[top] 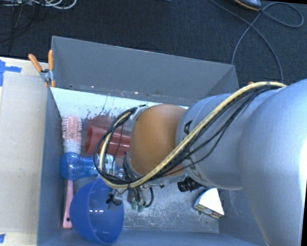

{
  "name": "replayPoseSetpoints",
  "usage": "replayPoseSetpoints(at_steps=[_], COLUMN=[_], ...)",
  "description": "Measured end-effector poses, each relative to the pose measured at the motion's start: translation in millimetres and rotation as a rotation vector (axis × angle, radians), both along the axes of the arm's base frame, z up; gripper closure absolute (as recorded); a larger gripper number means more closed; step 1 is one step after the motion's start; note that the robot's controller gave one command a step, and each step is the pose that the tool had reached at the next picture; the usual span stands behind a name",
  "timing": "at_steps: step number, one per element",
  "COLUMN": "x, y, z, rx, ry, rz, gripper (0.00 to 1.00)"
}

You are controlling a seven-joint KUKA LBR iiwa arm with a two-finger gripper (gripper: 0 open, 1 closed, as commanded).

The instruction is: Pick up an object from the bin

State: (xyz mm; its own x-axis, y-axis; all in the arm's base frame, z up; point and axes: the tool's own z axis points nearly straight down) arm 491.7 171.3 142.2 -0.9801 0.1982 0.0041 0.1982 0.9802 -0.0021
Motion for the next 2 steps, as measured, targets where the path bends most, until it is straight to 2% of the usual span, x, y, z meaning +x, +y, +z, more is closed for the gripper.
replayPoseSetpoints(at_steps=[1,2], x=[-7.2,-13.3], y=[9.2,7.5], z=[22.3,27.7], rx=[0.001,-0.004], ry=[-0.007,0.007], rz=[0.016,0.019], gripper=[1.0,1.0])
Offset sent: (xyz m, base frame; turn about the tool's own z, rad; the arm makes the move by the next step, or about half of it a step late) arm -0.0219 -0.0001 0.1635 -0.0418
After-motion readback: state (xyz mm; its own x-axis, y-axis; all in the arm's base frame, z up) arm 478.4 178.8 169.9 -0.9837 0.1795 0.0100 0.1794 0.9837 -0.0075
